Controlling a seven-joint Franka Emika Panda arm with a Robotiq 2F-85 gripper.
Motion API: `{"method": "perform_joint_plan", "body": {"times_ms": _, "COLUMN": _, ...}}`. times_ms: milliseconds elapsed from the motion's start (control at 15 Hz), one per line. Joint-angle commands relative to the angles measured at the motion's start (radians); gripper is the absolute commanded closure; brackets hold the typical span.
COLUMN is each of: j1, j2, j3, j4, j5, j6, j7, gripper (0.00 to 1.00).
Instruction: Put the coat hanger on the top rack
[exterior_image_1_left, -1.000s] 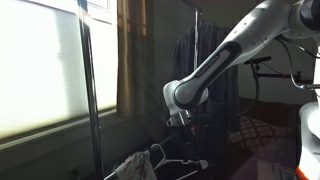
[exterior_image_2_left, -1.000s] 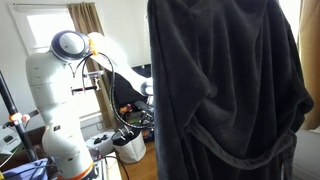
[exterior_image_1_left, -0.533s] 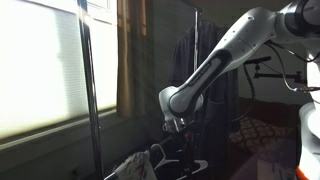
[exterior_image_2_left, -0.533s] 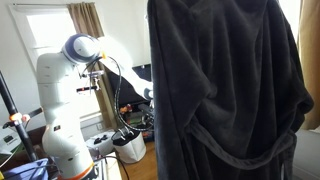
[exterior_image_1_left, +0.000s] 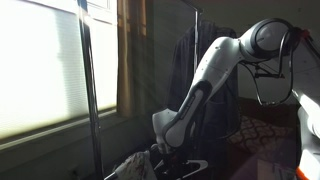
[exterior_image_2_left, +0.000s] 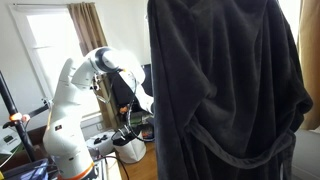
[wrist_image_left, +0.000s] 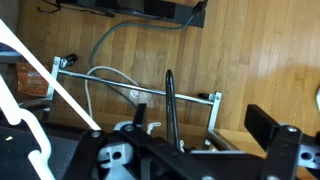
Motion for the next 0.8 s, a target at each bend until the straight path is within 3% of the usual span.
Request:
{"method": "perform_joint_plan", "body": {"times_ms": 0, "j1": 0.05, "j2": 0.099, "j3": -0.041, "j4": 0.052, "j5": -0.075, "j6": 0.134, "j7": 0.083, "gripper": 0.0}}
{"method": "perform_joint_plan", "body": {"times_ms": 67, "j1": 0.059, "j2": 0.112, "j3": -0.049, "j4": 0.055, "j5": -0.082, "j6": 0.173, "j7": 0.096, "gripper": 0.0}}
{"method": "perform_joint_plan", "body": {"times_ms": 200, "j1": 0.083, "j2": 0.128, "j3": -0.067, "j4": 0.049, "j5": -0.096, "j6": 0.247, "j7": 0.125, "gripper": 0.26}}
{"method": "perform_joint_plan", "body": {"times_ms": 733, "j1": 0.192, "j2": 0.133, "j3": -0.176, "j4": 0.011, "j5": -0.13, "j6": 0.366, "j7": 0.248, "gripper": 0.88}}
